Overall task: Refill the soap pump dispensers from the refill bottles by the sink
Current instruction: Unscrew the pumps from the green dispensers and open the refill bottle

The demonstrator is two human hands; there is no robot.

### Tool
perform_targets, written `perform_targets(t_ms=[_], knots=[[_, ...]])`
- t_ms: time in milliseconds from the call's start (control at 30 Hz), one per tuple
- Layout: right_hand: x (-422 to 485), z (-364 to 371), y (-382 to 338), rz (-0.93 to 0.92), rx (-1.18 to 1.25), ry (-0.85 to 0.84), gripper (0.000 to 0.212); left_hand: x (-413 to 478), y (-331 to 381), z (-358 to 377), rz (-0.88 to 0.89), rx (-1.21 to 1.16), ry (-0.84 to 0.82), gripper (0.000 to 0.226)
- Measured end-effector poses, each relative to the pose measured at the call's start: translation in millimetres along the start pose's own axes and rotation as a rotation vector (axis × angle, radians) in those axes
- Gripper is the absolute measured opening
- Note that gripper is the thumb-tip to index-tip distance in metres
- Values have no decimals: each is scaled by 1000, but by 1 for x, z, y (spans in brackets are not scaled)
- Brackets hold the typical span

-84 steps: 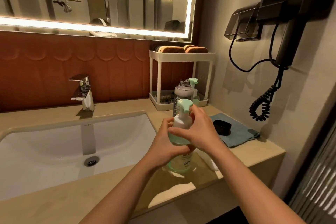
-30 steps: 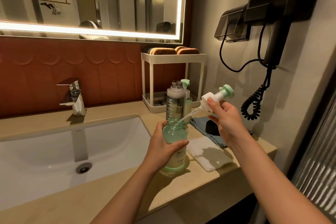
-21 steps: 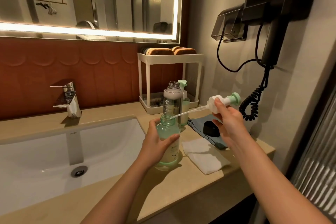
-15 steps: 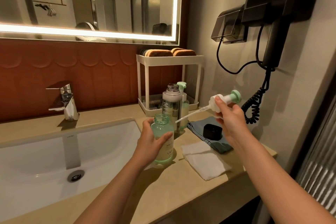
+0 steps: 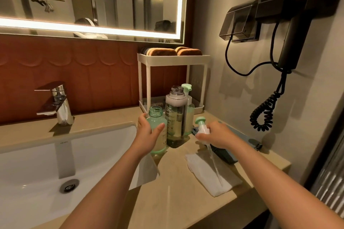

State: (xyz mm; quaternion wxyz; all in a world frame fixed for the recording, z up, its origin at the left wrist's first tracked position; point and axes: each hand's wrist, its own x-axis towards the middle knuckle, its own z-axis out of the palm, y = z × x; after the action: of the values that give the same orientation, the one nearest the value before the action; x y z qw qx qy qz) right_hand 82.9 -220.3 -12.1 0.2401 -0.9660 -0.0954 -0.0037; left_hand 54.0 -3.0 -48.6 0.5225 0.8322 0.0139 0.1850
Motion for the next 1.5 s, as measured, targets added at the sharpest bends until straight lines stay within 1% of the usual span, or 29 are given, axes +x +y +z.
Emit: perform_targets(t_ms=[67,133,333,400,467,567,667,733,800,900,967,1133,1267,1400,1500], knots=[[5,8,0,13,-66,-30,42,5,-1,1,1,1,20,67],[8,14,-1,20,-128,-29,42,11,-2,2,6,13,41,66],[23,18,0,16,-289,49,39,31,-7,1,2,17,43,70],[27,18,1,2,-347,67,38,36,-8,1,-7,49,59,71],[31,21,4,-7,-373,61,38,39,-8,1,-26,106,71,73],[37,24,8,-17,-374,56,44,45,-9,0,-55,140,39,81],[43,24,15,-10,-241,56,52,49,-9,-1,-58,118,1,86],[50,20,18,-18,-89,107,54,49,-8,1,-67,64,-2,87],[58,10,15,-53,92,163,51,47,-8,1,-89,-19,14,88],[72,-9,3,-115,377,157,53,45,-8,1,-102,-89,42,81],[83,-19,-6,-147,473,136,56,43,-5,2,-77,-87,65,72],[107,-25,-28,-156,525,18,64,41,1,5,-46,-102,93,62],[115,-14,-38,-147,486,-63,57,41,4,7,-64,-106,126,60],[121,-3,-35,-176,476,51,47,40,5,10,-63,-93,128,61],[121,-6,-32,-180,617,159,46,38,6,10,-69,-98,131,60]])
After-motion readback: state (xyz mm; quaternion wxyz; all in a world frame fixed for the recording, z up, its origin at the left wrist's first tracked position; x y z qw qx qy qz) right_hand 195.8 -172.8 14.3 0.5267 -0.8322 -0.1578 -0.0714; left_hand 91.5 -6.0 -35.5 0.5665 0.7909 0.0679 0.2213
